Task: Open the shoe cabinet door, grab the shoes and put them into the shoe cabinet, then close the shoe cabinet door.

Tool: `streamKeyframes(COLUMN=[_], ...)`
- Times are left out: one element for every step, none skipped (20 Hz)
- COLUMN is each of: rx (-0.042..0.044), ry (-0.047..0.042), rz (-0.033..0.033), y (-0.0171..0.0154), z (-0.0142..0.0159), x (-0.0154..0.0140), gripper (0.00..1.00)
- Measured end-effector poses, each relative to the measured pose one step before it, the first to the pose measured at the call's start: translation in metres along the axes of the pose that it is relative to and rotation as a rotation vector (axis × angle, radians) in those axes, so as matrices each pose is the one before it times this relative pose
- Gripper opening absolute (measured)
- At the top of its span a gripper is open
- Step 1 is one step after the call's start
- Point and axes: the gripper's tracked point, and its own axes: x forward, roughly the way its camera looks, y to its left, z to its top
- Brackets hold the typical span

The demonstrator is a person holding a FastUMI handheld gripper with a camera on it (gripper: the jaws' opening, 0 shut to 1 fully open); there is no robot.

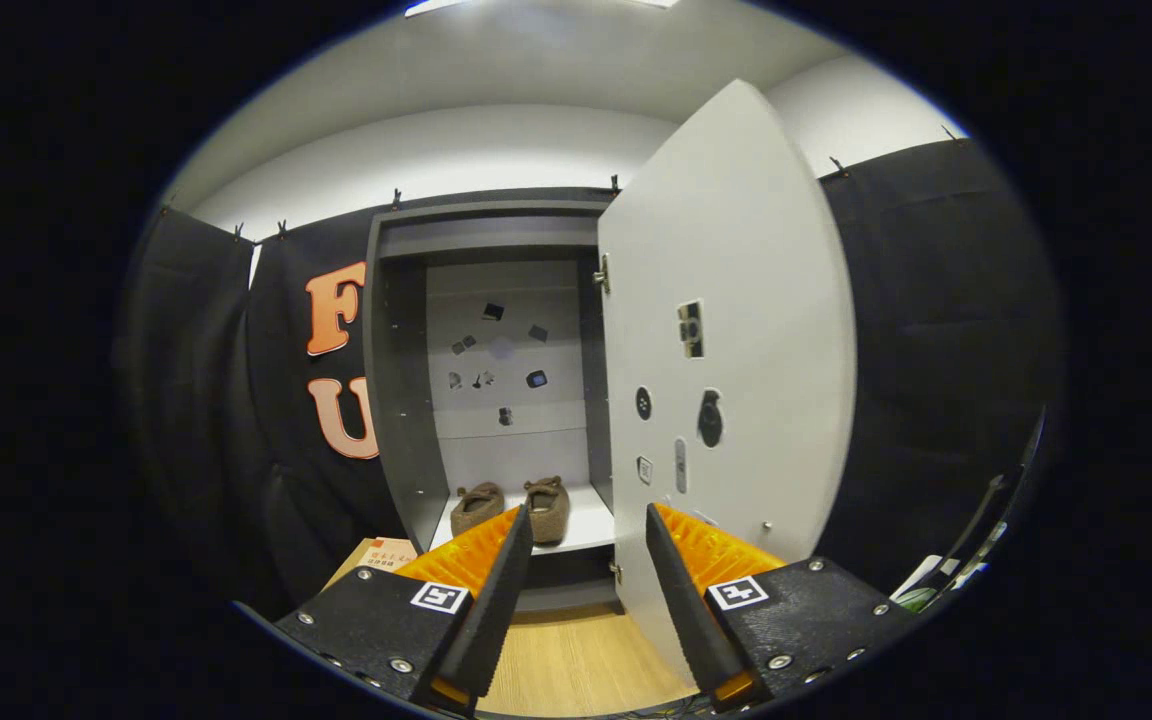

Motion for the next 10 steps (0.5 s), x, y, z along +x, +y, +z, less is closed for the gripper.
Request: streamKeyframes(rx=[-0.00176, -0.00182, 0.0015, 0.00414, 0.00627, 0.00479, 0.00265, 0.00189, 0.00295, 0.00549], ry=[-0.00088, 0.00333, -0.00267, -0.00001, -0.00058, 0.00178, 0.00362, 0.00727, 0.00513, 0.0071], rz=[-0.02423, -0.02799, -0.02655, -0.02516, -0.01587, -0.01779, -0.01693, -0.01995, -0.01617, -0.01116], y=[-0.01439, -0.01426, -0.01467, -0.01422, -0.01328, -0.01242, -0.01388, -0.01352, -0.01299, -0.00955], z=[-0.00019, -0.0009, 0.00072, 0.00035, -0.00013, -0.00118, -0.00133, -0.00285, -0.00297, -0.00284], x=[-0.00807, -0.00865, -0.00759, -0.00699, -0.00576, -0.00454, -0.00181, -0.00131, 0.0009, 0.00179], gripper=[0.73, 0.74, 0.75, 0.75, 0.76, 0.77, 0.77, 0.77, 0.77, 0.78])
